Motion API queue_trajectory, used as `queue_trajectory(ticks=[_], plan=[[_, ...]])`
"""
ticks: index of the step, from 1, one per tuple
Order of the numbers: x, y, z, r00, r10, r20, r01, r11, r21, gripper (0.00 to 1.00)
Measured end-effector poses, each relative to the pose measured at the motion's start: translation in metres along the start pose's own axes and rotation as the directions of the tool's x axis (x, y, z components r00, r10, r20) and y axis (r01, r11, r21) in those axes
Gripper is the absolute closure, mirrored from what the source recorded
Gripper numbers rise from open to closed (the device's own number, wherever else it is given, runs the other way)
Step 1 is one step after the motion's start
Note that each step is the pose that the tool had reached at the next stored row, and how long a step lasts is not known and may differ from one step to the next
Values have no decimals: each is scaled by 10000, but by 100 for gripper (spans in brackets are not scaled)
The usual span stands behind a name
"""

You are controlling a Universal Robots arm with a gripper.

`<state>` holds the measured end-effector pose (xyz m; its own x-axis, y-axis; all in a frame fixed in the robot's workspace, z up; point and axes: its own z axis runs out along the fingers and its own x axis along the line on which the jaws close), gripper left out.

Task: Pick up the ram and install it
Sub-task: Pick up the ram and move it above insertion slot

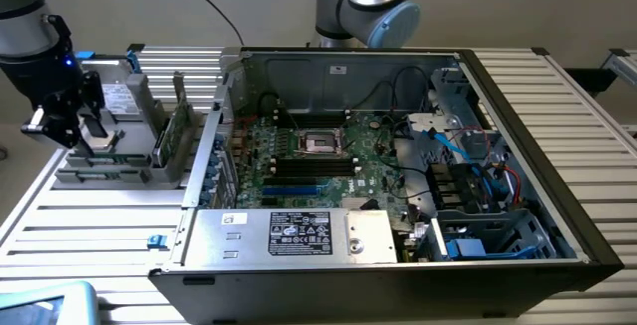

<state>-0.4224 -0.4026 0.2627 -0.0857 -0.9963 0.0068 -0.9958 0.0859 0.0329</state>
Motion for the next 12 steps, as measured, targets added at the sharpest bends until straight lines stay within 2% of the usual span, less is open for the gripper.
queue_trajectory(ticks=[12], plan=[[78,-31,218,10000,86,2,-86,10000,-2,51]])
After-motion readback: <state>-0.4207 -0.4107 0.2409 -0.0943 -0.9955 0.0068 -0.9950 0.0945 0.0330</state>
